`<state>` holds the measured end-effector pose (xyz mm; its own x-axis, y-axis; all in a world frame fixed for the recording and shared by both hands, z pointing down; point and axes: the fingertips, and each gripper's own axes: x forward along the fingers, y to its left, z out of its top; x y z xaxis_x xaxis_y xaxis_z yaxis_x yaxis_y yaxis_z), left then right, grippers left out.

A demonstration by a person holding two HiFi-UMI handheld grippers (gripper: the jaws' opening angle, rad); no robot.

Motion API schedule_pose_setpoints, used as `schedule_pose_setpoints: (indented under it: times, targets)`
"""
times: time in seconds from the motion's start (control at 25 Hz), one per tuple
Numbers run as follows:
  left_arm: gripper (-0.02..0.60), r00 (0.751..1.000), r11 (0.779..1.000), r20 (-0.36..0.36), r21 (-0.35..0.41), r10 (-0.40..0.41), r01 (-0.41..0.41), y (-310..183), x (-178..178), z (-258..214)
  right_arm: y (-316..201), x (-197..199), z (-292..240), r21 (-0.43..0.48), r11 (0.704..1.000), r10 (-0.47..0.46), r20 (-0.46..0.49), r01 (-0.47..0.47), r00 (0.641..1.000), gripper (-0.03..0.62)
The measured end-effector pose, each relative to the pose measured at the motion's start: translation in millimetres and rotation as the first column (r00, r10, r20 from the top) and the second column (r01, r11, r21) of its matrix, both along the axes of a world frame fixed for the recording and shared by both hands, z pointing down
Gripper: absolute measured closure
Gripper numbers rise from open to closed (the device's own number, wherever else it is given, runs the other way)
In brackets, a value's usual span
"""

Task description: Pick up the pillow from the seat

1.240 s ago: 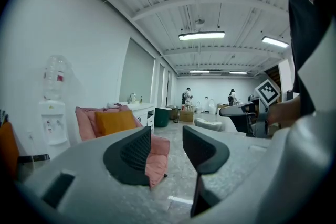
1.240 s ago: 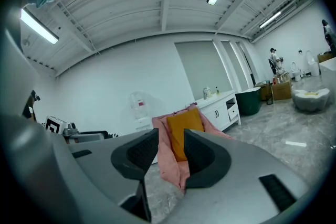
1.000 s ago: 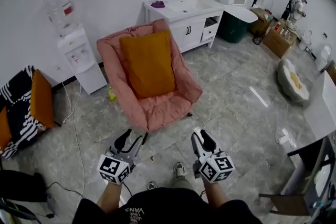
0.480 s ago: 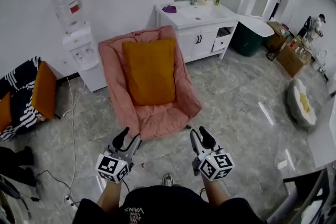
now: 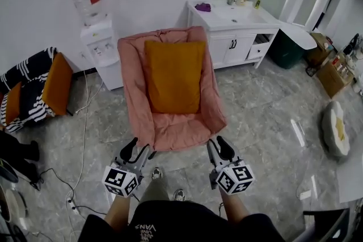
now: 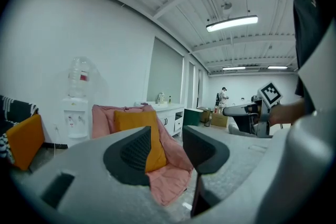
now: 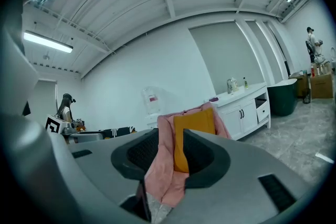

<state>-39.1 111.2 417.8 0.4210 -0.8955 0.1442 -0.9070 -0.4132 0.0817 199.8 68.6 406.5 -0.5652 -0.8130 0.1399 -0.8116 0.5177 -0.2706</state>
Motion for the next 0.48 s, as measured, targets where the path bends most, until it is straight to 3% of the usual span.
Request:
schedule_pose_setpoints:
  times: [0.48]
  targets:
    - [0.399,0.998,0.998,-0.01,-0.011,0.061,-0.062,-129.1,-28.4,13.0,-105.7,-30.8,3.2,0.0,0.998,0.057,-0.028,-0.057,0.998,0.457]
